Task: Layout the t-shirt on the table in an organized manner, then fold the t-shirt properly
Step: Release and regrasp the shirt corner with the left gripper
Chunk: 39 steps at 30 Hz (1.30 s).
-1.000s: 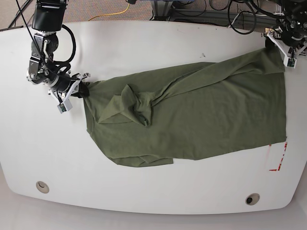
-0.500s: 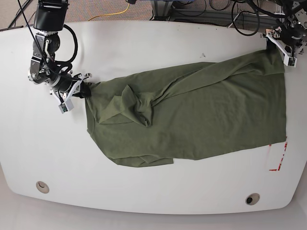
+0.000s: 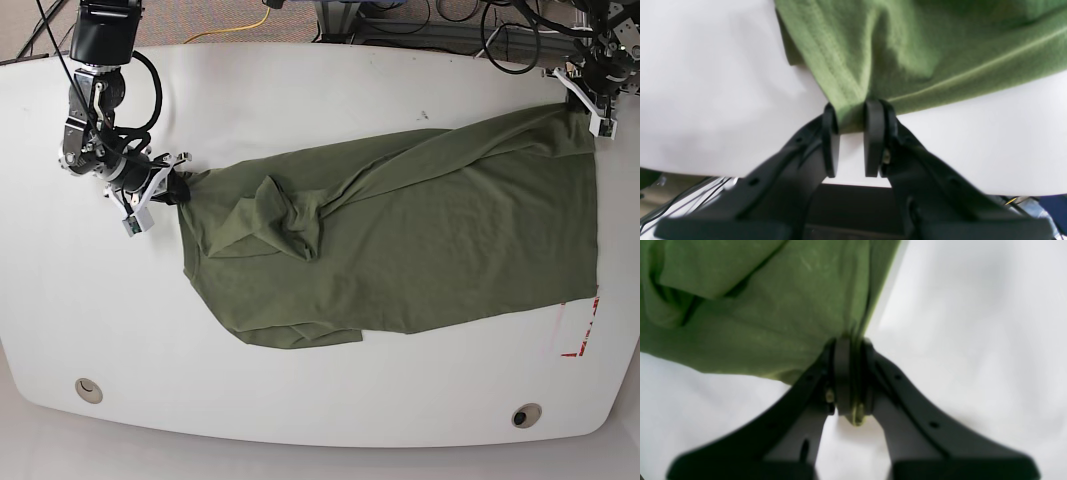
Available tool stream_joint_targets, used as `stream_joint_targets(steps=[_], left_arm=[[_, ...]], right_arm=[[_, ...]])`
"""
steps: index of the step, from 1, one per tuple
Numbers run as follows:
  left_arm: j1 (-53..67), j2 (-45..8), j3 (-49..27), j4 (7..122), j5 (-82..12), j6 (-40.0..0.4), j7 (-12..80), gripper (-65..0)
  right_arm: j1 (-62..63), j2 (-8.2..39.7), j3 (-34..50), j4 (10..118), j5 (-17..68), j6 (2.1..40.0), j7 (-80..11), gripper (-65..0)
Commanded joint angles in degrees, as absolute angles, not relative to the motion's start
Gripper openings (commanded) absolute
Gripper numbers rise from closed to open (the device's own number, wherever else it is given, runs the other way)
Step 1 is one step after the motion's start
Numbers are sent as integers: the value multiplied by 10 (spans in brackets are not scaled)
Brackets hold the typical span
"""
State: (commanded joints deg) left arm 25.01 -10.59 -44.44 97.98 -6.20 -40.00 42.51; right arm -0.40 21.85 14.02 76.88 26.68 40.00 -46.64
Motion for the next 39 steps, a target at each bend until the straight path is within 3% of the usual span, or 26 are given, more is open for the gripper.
stream_joint_targets(steps=[13,31,39], left_arm=[[237,-110,-447,1114,-63,-400,514,-547],[138,-138,-462,1112,-56,-400,514,-543],[98,-138,-419,1112,-12,-400,515,-542]], right_arm=[[-4,218,140,770,267,400,-466,-602],[-4,218,141,770,267,400,-466,-602],[-4,218,141,771,267,400,-467,-602]])
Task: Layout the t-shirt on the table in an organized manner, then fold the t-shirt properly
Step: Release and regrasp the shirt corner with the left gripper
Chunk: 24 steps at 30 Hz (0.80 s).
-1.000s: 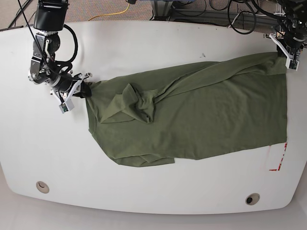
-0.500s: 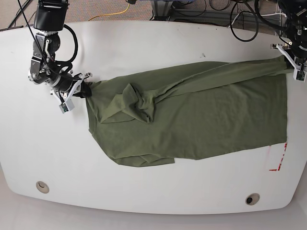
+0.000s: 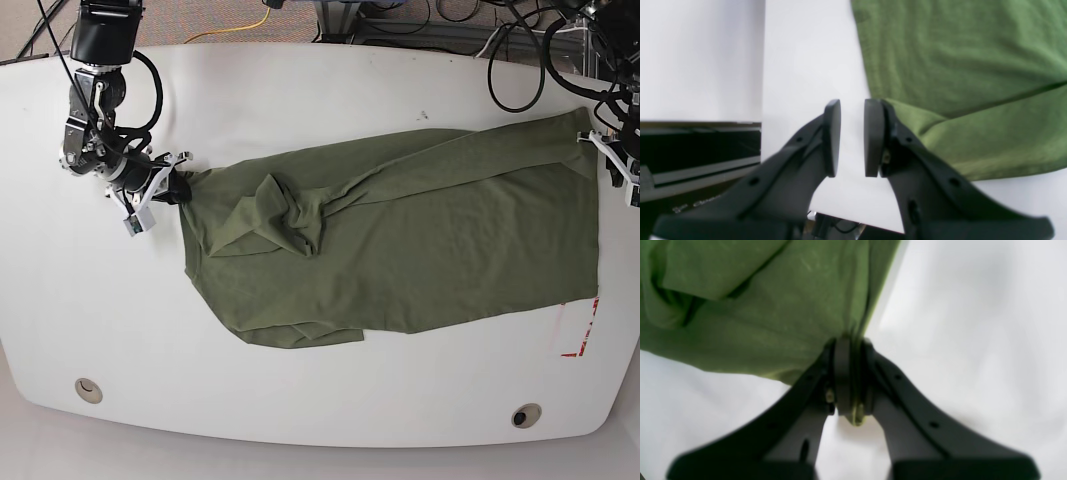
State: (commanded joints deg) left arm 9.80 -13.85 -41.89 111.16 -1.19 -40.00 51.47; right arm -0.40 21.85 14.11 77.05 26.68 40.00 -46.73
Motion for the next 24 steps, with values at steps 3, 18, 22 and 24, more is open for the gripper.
stream_joint_targets(steps=[3,18,22,24], left_arm=[[99,-138,-404,1112,10,-400,515,-542],[182,-119,-453,1092,-13,-400,514,-140],[181,-124,-452,1050,-44,-400,514,-162],[180,-130,-452,1018,-61,-400,513,-174]], right_arm=[[-4,218,141,780,267,400,-467,-602],[0,218,141,793,267,400,-490,-601],[-1,218,141,793,267,400,-490,-601],[-2,218,141,793,267,400,-490,-601]])
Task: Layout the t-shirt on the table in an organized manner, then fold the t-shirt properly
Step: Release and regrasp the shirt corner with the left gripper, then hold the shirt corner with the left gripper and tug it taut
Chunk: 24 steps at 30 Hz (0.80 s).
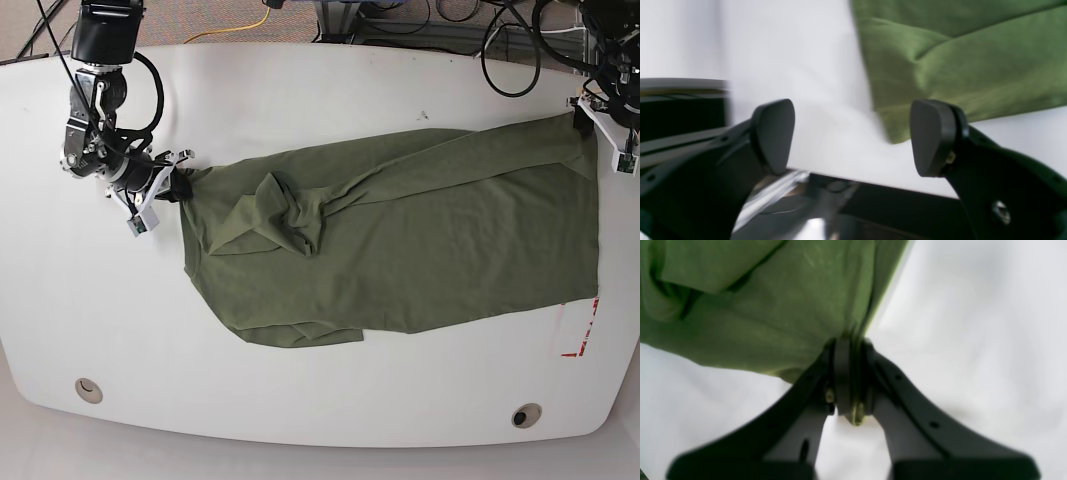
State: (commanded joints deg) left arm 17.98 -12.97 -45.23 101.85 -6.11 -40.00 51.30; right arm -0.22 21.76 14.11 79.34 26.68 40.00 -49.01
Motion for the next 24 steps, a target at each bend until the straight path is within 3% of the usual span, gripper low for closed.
stream_joint_targets(steps=[19,24], left_arm=[[182,-130,-412,900,-84,-400,470,-178],[182,-128,-409,886,-84,-400,470,-282]], right_arm=[[-2,218,141,793,267,400,-490,-601],[-2,218,141,793,267,400,-490,-601]])
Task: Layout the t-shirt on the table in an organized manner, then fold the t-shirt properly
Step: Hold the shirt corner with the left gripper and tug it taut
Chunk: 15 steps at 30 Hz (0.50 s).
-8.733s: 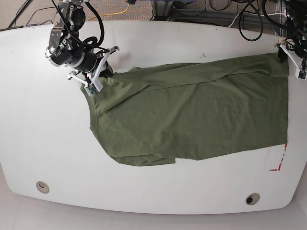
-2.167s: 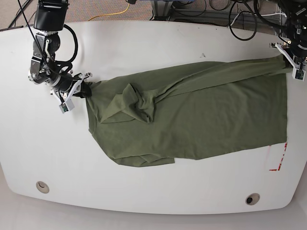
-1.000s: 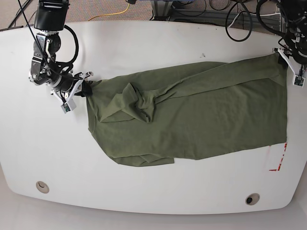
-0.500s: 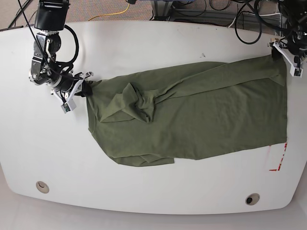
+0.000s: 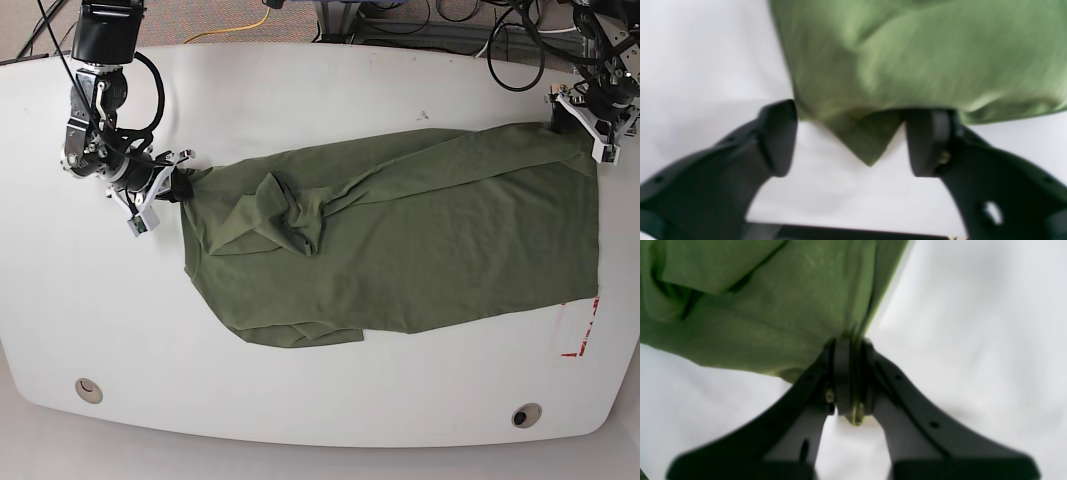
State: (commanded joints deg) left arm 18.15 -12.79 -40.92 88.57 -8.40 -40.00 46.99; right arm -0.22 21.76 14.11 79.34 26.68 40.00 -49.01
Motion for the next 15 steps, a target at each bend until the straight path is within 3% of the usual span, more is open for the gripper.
stream_joint_targets(steps=[9,15], left_arm=[[193,-127,-409,891,-86,-400,473,-497],[198,-130,-413,929,-85,-400,474,-515]], right_arm=[[-1,218,142,793,267,400,-490,-601],[0,218,142,793,267,400,-490,-601]])
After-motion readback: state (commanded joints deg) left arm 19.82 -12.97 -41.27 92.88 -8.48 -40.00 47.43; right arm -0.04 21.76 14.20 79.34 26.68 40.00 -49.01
